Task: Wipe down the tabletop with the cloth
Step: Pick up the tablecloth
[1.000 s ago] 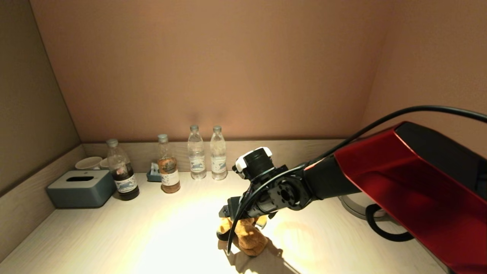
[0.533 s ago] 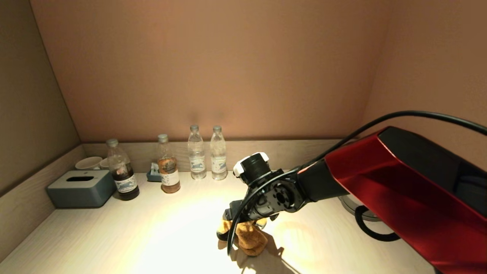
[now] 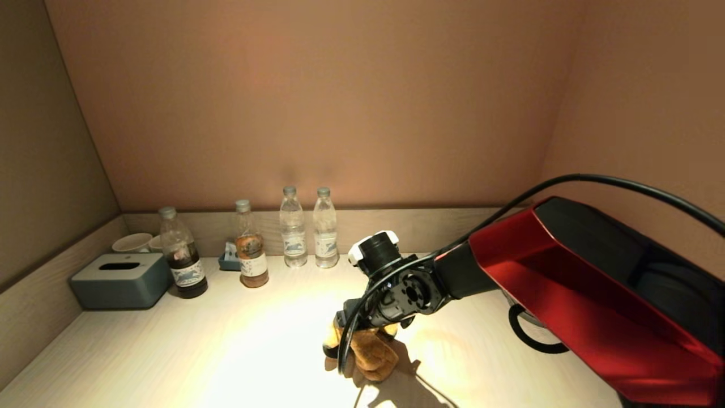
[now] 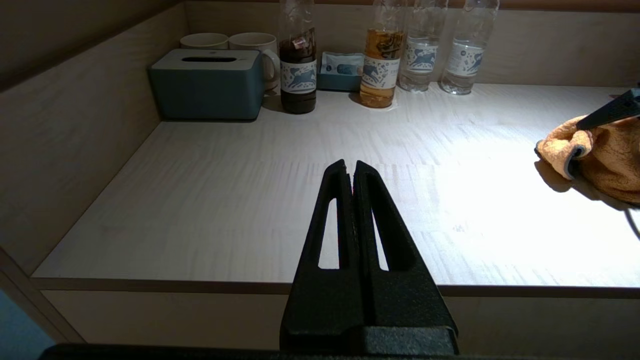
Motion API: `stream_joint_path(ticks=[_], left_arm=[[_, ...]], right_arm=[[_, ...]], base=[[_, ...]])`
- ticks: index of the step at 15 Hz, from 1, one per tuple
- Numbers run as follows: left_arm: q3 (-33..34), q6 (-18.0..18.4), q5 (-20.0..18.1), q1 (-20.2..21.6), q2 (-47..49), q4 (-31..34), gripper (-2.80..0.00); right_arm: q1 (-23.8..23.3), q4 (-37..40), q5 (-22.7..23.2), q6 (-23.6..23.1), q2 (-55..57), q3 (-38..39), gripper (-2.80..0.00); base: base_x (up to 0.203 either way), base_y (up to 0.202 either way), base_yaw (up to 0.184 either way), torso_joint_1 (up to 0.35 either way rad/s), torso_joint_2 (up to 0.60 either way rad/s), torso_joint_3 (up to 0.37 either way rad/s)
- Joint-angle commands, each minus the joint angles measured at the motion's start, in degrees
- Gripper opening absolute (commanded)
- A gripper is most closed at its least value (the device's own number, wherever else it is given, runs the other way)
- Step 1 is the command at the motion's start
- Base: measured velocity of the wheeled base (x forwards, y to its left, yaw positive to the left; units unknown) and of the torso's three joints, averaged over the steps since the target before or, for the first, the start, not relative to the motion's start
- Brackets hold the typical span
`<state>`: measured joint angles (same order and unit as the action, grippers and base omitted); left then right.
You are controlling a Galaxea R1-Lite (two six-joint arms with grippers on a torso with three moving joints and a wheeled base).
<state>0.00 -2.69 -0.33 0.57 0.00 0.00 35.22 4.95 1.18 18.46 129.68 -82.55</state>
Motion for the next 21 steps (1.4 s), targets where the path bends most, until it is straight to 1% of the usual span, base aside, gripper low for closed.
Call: stream_joint_path(ticks=[1,9,10,18,21], left_arm=[[0.0,0.0,0.0,0.0,0.1,0.0,-2.80],[0.0,0.0,0.0,0.0,0.1,0.0,-2.80],[0.0,0.0,0.0,0.0,0.1,0.0,-2.80],[0.0,0.0,0.0,0.0,0.1,0.0,-2.80],[0.0,0.0,0.0,0.0,0.1,0.0,-2.80]], right_arm=[[-0.2,0.0,0.0,0.1,0.9,-0.3,0.00],[-0.2,-0.1,0.0,0.2,2.9,-1.2,0.00],[-0.1,-0.1,0.1,0.2,2.9,-1.2,-2.80],[-0.1,-0.1,0.6,0.7,2.7,-0.9,-2.80],[-0.2,-0.1,0.5,0.8,1.0,-0.9,-2.80]], base=[[0.000,0.000,0.000,0.000,0.00,0.000],[0.000,0.000,0.000,0.000,0.00,0.000],[0.000,0.000,0.000,0.000,0.00,0.000],[0.000,0.000,0.000,0.000,0.00,0.000],[0.000,0.000,0.000,0.000,0.00,0.000]])
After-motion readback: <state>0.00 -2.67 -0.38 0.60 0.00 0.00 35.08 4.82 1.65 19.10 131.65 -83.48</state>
